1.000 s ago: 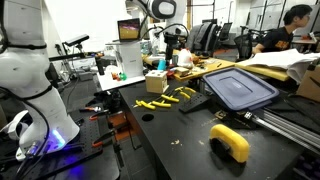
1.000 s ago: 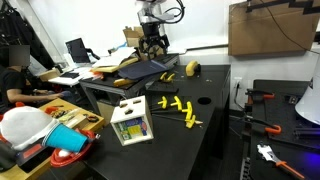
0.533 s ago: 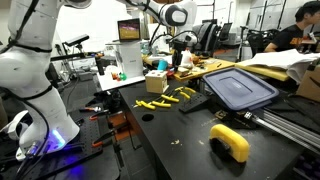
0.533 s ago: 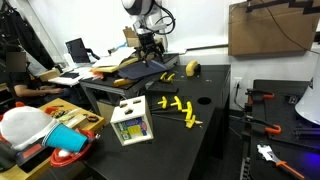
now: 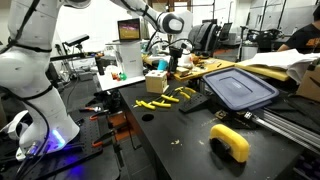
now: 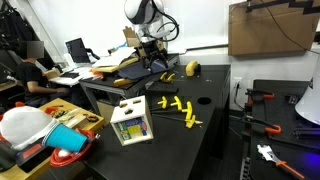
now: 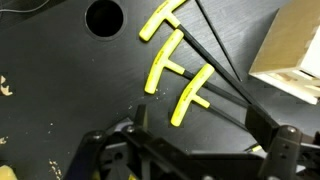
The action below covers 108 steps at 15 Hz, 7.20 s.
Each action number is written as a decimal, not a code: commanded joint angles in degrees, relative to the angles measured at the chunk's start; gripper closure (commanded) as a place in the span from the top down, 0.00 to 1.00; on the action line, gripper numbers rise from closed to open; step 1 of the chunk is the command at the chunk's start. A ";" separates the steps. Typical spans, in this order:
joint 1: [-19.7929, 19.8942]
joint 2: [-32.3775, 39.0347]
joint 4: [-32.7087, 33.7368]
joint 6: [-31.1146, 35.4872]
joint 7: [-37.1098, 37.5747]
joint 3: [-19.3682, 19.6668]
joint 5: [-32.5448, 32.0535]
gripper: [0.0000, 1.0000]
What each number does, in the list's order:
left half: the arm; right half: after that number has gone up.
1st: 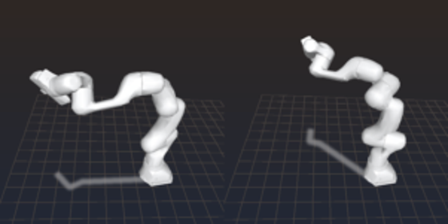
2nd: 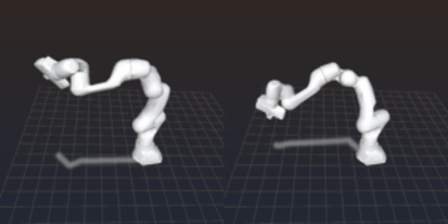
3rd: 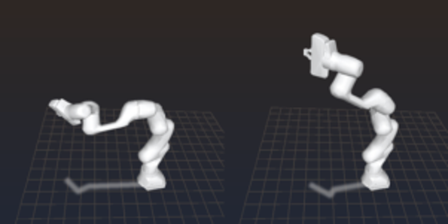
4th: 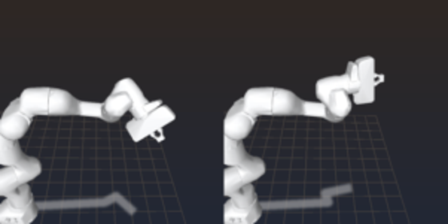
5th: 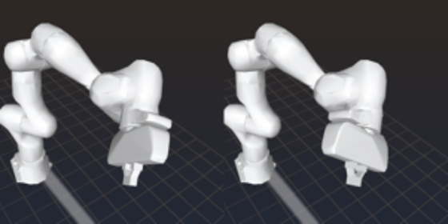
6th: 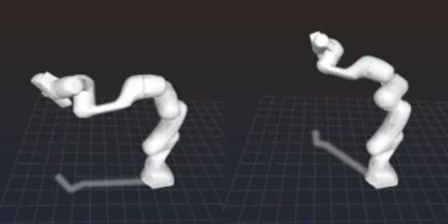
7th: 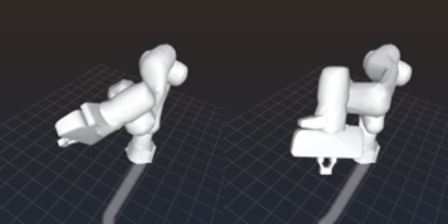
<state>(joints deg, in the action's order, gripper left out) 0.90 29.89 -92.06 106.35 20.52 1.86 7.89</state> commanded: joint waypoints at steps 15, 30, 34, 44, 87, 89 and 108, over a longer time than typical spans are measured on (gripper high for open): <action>-1.53 2.10 -7.27 13.59 0.93 1.73 -2.10 1.00; -1.43 -0.52 -22.01 30.23 -2.06 -1.05 2.46 1.00; -1.65 1.35 -20.44 29.73 -1.44 -0.96 2.90 1.00; -1.66 3.34 -17.03 28.12 -2.08 -1.75 3.82 1.00; -0.58 12.41 -7.04 19.42 4.27 -0.56 12.89 1.00; -1.05 12.89 -7.49 23.49 5.24 -0.41 13.04 1.00; -3.63 9.46 -15.15 35.92 6.99 2.06 10.40 0.13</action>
<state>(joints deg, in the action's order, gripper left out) -2.11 42.63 -103.39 140.85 26.34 2.93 19.14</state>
